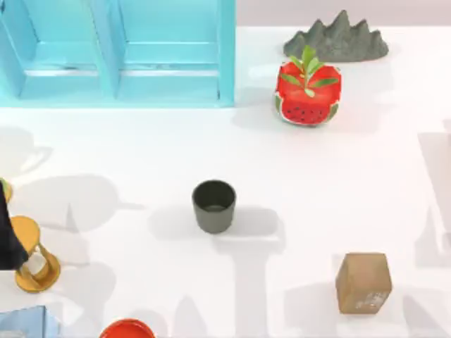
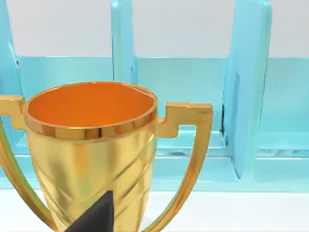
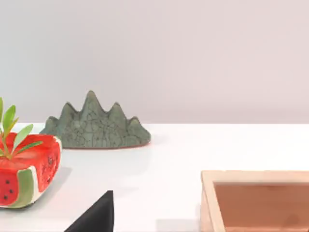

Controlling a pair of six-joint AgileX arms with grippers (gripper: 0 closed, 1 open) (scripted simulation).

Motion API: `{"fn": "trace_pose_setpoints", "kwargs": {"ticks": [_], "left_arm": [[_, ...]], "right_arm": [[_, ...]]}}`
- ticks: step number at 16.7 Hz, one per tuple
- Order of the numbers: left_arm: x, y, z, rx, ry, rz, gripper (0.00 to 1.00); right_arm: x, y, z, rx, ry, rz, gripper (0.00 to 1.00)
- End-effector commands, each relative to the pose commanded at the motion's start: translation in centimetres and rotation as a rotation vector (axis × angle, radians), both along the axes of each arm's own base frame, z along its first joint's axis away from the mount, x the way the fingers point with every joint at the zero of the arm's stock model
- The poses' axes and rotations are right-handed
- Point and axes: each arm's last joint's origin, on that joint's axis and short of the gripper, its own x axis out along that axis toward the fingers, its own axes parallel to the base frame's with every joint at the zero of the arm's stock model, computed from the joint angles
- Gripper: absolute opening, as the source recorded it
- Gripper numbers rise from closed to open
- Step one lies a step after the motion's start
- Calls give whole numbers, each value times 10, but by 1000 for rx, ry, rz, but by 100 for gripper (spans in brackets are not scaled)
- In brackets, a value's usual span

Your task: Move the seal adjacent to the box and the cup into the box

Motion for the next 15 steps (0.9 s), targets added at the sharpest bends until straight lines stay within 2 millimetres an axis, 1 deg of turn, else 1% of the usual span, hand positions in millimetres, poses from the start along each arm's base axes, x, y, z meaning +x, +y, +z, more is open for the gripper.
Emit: {"fn": "trace_pose_setpoints", "kwargs": {"ticks": [3,5,7,9,11,13,15], "left_arm": [[0,0,0,0,0,0,100],[0,0,0,0,0,0,100],[0,0,0,0,0,0,100],[0,0,0,0,0,0,100],[0,0,0,0,0,0,100],[0,0,0,0,0,0,100],[0,0,0,0,0,0,100]], "right_arm": [[0,1,2,7,11,5,100],[1,4,11,37,62,31,100],[3,9,23,81,159,74,100],[9,17,38,128,300,121,100],[21,28,52,165,479,159,100],[37,43,62,185,680,179,100],[56,61,67,185,888,177,100]]}}
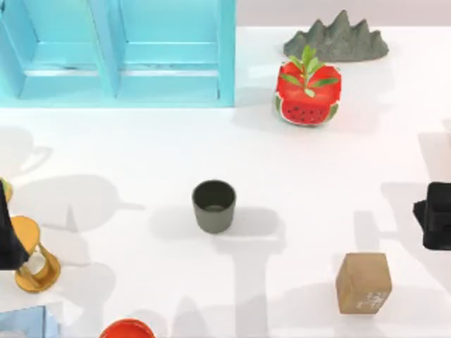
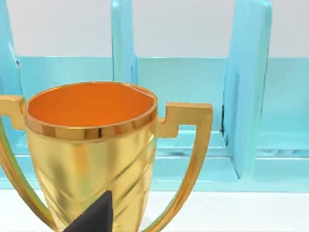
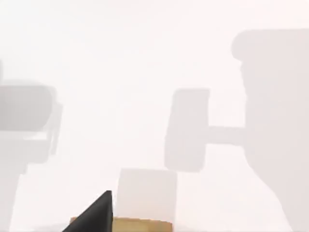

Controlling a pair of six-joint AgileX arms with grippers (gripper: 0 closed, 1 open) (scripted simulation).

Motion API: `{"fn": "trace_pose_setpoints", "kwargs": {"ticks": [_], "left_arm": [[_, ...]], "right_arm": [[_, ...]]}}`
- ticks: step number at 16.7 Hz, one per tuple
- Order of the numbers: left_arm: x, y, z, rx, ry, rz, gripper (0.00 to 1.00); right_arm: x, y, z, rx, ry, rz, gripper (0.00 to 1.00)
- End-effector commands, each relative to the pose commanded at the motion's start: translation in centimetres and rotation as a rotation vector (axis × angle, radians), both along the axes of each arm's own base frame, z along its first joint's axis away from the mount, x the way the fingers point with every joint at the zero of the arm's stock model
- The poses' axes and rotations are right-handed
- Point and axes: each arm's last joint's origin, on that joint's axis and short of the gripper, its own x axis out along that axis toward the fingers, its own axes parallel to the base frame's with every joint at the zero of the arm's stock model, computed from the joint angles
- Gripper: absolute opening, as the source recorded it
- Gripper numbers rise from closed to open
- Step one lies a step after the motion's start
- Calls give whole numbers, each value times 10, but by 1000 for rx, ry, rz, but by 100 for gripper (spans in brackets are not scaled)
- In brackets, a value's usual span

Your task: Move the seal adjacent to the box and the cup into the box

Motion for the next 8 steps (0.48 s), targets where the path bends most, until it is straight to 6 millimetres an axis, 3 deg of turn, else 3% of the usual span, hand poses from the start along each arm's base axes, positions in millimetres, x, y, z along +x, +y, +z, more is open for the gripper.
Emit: {"fn": "trace_pose_setpoints", "kwargs": {"ticks": [5,8], "left_arm": [[0,0,0,0,0,0,100],[0,0,0,0,0,0,100]], "right_arm": [[45,57,-7,-117,441,14,100],[59,89,-13,-195,600,6,100]]}}
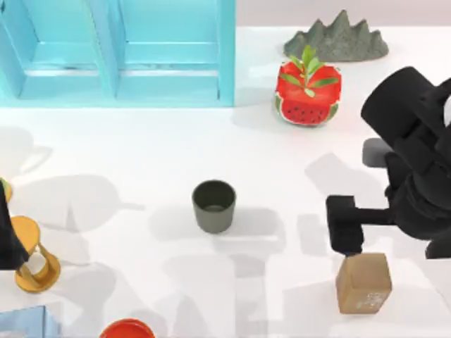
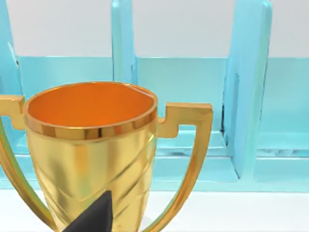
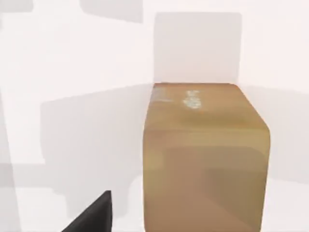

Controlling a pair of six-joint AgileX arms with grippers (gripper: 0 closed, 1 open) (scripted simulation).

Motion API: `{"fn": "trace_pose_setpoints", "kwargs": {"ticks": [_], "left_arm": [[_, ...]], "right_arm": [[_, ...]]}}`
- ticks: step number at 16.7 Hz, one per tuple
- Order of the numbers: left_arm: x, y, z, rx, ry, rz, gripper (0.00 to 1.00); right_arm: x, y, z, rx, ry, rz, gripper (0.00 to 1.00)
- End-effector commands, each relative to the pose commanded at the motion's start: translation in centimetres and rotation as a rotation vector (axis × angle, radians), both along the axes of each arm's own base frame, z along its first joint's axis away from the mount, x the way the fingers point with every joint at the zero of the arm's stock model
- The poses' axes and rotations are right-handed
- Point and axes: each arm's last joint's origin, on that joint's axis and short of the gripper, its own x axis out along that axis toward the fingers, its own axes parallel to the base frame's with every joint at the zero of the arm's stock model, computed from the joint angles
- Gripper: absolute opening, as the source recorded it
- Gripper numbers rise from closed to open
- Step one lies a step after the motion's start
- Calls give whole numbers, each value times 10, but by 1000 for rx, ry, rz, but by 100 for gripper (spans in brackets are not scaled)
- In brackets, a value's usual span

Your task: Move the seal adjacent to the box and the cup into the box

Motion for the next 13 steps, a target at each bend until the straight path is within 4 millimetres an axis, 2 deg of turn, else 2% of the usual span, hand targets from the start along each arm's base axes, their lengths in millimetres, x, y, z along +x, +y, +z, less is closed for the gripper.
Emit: {"fn": "trace_pose_setpoints", "kwargs": {"ticks": [4,9,13], "left_arm": [[0,0,0,0,0,0,100],[0,0,0,0,0,0,100],[0,0,0,0,0,0,100]], "right_arm": [[4,21,-2,-50,76,0,100],[4,20,-3,-50,76,-3,100],[6,22,-31,-51,77,0,100]]}}
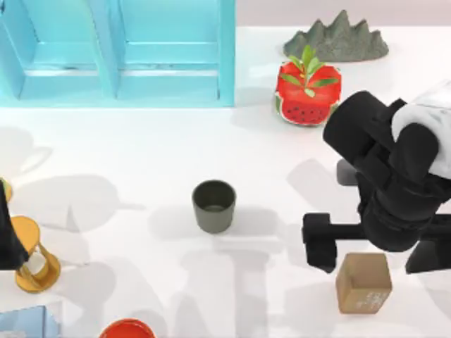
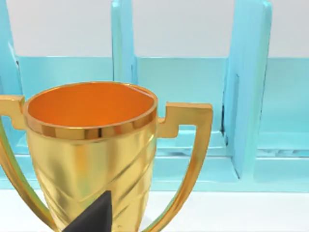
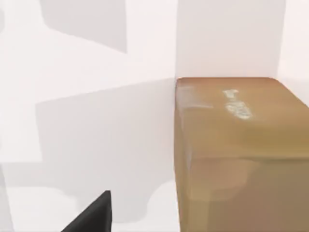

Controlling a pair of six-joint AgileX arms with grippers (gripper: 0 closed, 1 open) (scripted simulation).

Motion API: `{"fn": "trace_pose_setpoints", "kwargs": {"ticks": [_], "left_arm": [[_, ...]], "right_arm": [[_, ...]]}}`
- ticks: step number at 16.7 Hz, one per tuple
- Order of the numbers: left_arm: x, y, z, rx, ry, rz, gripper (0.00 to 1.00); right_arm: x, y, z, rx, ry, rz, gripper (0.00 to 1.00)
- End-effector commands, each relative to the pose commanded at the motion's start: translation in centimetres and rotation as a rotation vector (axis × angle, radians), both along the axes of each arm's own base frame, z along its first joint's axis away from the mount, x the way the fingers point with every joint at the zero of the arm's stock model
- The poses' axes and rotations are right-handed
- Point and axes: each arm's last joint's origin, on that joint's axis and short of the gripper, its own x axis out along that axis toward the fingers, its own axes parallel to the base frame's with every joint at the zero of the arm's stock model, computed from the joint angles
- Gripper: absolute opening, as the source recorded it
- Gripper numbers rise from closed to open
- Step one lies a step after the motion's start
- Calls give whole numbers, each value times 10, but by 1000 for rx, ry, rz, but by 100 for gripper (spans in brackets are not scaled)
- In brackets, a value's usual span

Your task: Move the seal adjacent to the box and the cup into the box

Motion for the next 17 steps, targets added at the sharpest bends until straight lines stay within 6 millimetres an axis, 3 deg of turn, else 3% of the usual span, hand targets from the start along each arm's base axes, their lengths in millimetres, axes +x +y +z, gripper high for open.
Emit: {"fn": "trace_pose_setpoints", "kwargs": {"ticks": [5,10,17], "left_arm": [[0,0,0,0,0,0,100],[0,0,0,0,0,0,100],[0,0,0,0,0,0,100]], "right_arm": [[-1,0,-46,2,-3,0,100],[-2,0,-51,0,0,0,100],[-2,0,-51,0,0,0,47]]}}
